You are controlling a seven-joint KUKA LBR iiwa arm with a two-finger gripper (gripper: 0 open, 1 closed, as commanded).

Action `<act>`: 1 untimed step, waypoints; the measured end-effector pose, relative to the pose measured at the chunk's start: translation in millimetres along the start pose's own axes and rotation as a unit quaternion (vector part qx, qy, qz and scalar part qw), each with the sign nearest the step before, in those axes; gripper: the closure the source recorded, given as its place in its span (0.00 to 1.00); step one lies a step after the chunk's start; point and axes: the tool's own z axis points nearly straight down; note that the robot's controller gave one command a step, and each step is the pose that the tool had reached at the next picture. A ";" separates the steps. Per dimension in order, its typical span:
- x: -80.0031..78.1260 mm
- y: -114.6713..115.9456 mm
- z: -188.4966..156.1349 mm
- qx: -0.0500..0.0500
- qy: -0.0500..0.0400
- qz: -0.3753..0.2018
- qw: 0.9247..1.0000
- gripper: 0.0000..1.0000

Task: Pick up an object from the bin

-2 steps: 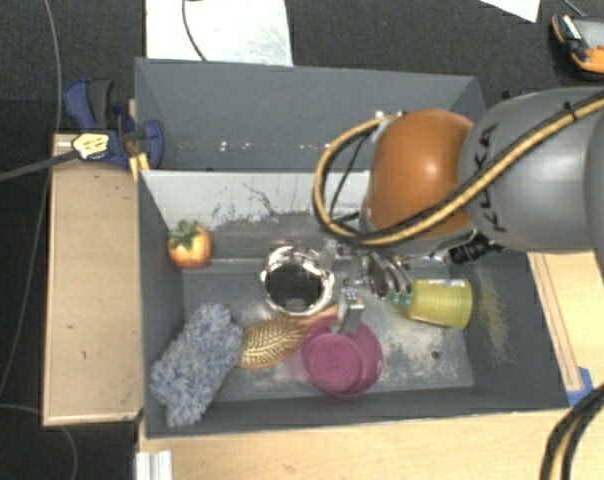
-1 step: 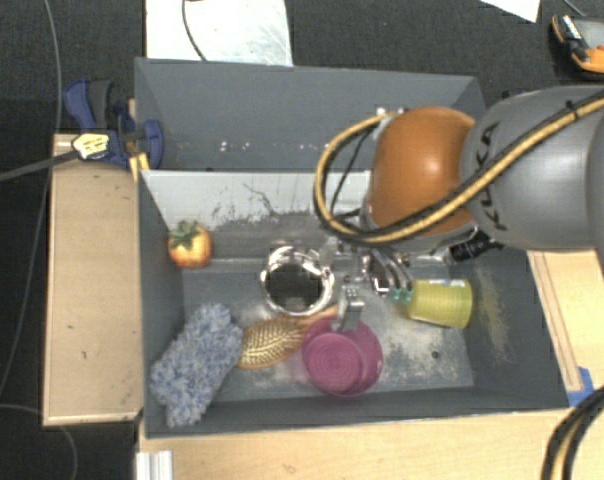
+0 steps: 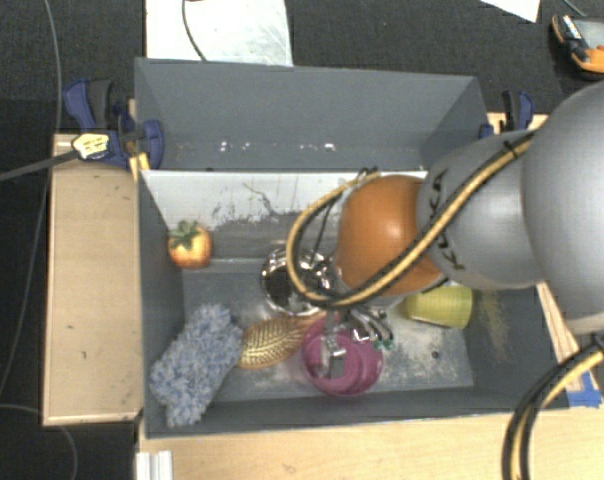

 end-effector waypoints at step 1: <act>-1.3 -5.2 -54.3 0.001 -0.003 0.011 1.000 0.00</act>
Offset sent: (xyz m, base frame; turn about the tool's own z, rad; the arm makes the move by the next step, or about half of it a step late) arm -0.0406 -0.0218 0.0302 -0.3445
